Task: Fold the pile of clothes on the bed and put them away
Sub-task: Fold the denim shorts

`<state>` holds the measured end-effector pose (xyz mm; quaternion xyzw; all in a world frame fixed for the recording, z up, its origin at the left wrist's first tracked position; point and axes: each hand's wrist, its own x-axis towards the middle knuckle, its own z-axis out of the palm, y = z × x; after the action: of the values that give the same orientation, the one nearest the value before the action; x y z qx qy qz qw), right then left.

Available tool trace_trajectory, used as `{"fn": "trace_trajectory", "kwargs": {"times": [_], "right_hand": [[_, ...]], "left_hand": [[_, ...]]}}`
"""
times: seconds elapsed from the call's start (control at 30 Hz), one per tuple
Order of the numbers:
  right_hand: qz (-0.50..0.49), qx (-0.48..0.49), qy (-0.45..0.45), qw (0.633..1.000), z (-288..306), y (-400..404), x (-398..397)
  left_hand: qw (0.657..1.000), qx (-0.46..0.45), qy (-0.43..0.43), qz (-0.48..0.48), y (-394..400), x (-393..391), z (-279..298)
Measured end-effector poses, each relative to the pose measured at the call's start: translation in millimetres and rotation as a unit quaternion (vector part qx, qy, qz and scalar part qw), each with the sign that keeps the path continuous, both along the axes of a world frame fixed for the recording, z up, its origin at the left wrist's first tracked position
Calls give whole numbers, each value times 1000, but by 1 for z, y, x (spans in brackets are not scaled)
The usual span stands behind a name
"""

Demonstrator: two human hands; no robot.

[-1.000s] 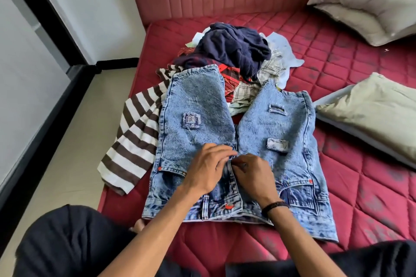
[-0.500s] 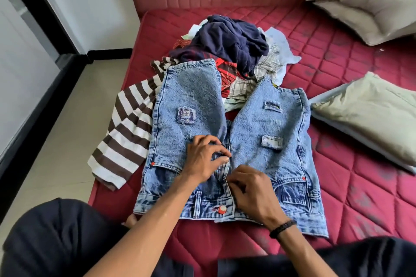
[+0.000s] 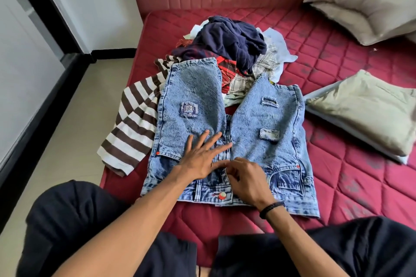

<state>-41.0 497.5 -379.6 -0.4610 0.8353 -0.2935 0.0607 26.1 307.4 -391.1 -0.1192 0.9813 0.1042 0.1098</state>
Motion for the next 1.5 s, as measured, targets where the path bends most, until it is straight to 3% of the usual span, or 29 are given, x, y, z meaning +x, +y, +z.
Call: {"fn": "trace_trajectory", "kwargs": {"times": [0.1, 0.2, 0.4, 0.47, 0.53, 0.6, 0.67, 0.73, 0.83, 0.87, 0.97, 1.1, 1.17, 1.23, 1.33, 1.4, 1.5], "right_hand": [[45, -7, -57, 997, 6, 7, -1], [78, 18, -54, 995, 12, 17, 8], [57, 29, -106, 992, 18, 39, 14], [-45, 9, -117, 992, 25, 59, 5], [-210, 2, -61, 976, 23, 90, -12], [-338, 124, -35, 932, 21, 118, -25], [-376, 243, -96, 889, 20, 134, -30], [-379, 217, -164, 884, 23, 134, -32], [-353, 61, -318, 878, 30, 128, -35], [-372, 9, -331, 867, 25, 128, -38], [-431, -176, -222, 857, 47, 103, -24], [-386, -333, -135, 850, 96, 12, 2], [-310, -347, -106, 879, 104, -40, 20], [-188, -334, -104, 918, 106, -83, 50], [8, -192, -117, 974, 78, -123, 93], [109, -76, -82, 988, 48, -123, 109], [121, -61, -123, 983, 27, -110, 114]], "left_hand": [[1000, -2, -12, 11, 2, -4, 0], [1000, -6, -16, 13, 1, -6, -2], [999, 10, -12, 33, 6, -2, 2], [999, 23, -1, 37, 10, 18, 1], [998, 18, 2, 57, 12, 48, 0], [994, 8, -43, 96, 9, 74, 8], [982, 10, -92, 162, 4, 93, 20], [954, 50, -82, 285, 0, 106, 29], [889, 111, 52, 441, -6, 129, 40], [868, 142, 89, 468, -11, 135, 38], [798, 269, 135, 521, -18, 141, 40], [693, 371, 235, 572, -15, 136, 43], [618, 449, 271, 586, -12, 136, 43], [569, 501, 280, 589, -11, 138, 42], [514, 555, 303, 580, -16, 143, 41], [504, 560, 319, 576, -15, 143, 41], [526, 544, 325, 567, -12, 141, 40]]}}
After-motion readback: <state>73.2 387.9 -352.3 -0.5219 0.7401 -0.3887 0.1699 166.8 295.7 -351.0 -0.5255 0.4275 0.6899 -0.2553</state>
